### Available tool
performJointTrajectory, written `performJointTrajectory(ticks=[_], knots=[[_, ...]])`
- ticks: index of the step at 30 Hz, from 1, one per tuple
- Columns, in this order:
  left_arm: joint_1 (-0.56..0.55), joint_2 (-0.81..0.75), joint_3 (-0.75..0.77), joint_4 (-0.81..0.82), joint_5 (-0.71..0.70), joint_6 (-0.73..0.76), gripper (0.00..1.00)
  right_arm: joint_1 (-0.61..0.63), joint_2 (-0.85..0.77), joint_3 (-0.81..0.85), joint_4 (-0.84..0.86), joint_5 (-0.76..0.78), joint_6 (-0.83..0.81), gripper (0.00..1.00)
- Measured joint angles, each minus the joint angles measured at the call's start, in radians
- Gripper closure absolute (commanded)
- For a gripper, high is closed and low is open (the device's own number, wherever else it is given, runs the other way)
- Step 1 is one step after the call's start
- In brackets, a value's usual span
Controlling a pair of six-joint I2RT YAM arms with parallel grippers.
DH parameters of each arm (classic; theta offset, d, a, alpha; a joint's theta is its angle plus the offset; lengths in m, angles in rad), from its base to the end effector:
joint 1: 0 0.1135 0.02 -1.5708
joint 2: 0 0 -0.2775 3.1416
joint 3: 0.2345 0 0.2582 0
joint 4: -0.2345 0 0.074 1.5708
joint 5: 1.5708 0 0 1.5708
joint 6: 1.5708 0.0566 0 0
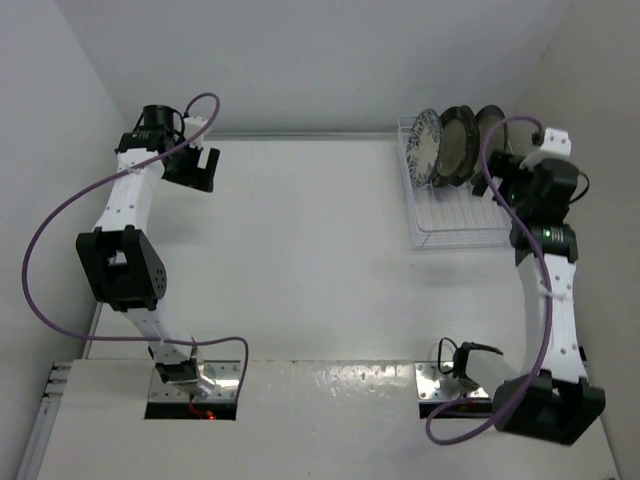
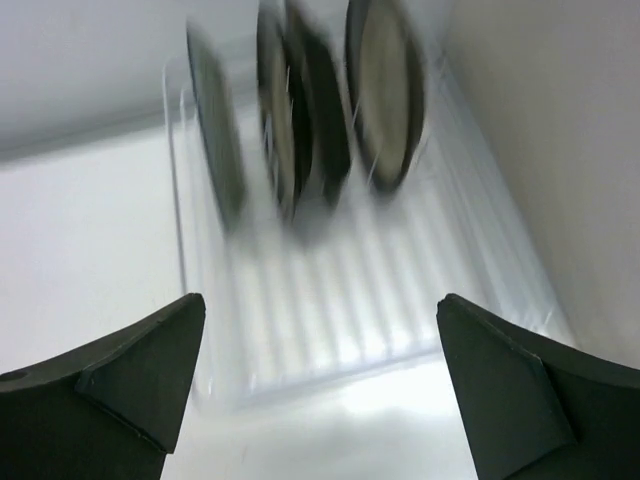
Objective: Load the plates into the dish rack
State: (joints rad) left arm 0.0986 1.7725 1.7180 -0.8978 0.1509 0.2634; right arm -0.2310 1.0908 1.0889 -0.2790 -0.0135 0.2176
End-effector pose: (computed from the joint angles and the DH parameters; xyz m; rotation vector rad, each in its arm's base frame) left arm 0.4038 0.0314 0.3257 0.2667 2.4936 -0.0422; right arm 0.2616 -0.0607 0.3830 0.4027 1.8073 0.0032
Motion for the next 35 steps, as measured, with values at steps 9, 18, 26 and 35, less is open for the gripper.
performJointTrajectory(ticks=[9, 18, 26, 35], knots=[[-0.075, -0.09, -0.123, 0.029, -0.029, 0.003, 0.0, -0.05, -0.224, -0.354, -0.228, -0.198, 0.183, 0.01], [-0.109, -0.37, -0.424, 0.077, -0.058, 0.01, 0.0, -0.034, -0.511, -0.486, -0.38, -0.188, 0.329, 0.01], [-0.079, -0.485, -0.578, 0.112, -0.06, 0.011, 0.0, -0.021, -0.56, -0.567, -0.473, -0.168, 0.496, 0.01], [-0.062, -0.577, -0.66, 0.12, -0.036, 0.011, 0.0, 0.0, -0.601, -0.573, -0.543, -0.14, 0.57, 0.01]])
